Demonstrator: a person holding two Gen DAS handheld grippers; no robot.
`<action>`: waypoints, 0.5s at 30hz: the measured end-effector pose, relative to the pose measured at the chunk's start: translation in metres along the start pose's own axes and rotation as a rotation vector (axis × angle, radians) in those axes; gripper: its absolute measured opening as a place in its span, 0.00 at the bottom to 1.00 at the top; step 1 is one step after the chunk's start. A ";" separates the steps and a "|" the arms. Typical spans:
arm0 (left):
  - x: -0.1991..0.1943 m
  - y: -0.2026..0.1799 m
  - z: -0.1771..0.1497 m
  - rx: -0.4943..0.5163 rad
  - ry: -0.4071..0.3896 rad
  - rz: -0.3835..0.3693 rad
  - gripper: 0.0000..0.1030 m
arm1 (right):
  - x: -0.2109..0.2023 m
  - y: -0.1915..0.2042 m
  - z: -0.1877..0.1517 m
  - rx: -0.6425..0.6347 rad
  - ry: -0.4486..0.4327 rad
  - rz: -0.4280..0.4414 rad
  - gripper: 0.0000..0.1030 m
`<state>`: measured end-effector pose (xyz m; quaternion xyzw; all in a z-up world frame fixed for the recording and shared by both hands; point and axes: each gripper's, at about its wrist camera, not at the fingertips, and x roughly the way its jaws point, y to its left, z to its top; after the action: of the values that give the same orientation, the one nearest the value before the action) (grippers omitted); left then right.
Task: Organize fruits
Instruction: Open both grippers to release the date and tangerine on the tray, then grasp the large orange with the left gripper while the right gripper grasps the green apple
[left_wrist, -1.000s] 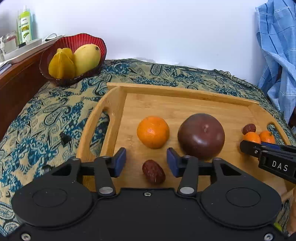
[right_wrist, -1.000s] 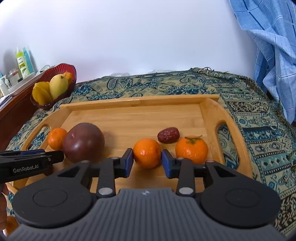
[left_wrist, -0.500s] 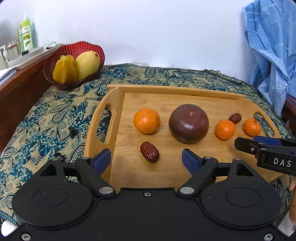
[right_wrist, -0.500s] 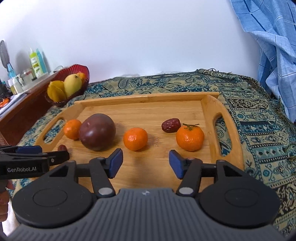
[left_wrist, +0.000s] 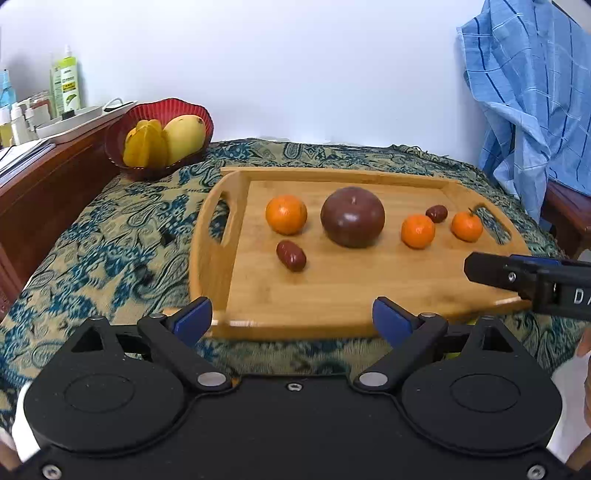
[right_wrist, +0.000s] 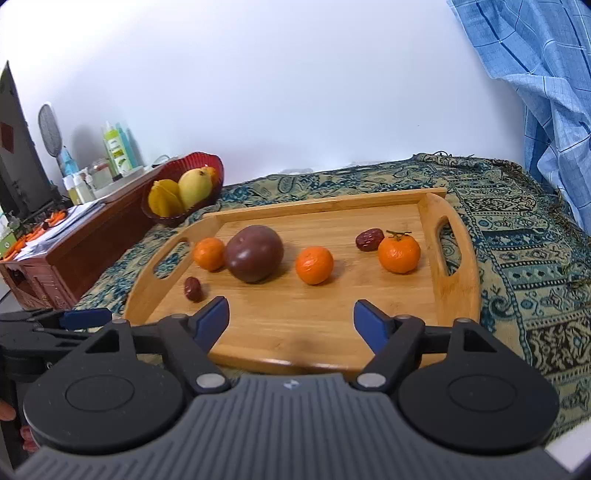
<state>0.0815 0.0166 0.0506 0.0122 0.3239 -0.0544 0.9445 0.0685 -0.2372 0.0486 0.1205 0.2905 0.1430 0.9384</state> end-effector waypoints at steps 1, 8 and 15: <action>-0.004 0.000 -0.004 0.002 -0.006 0.000 0.92 | -0.001 0.000 -0.002 0.005 0.003 0.003 0.83; -0.020 0.000 -0.030 0.023 -0.028 0.011 0.93 | -0.009 0.007 -0.027 -0.050 0.006 -0.040 0.83; -0.023 0.001 -0.043 0.032 -0.013 0.020 0.89 | -0.021 0.010 -0.045 -0.091 -0.004 -0.041 0.83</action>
<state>0.0369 0.0222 0.0307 0.0302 0.3169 -0.0503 0.9466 0.0240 -0.2291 0.0265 0.0723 0.2843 0.1367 0.9462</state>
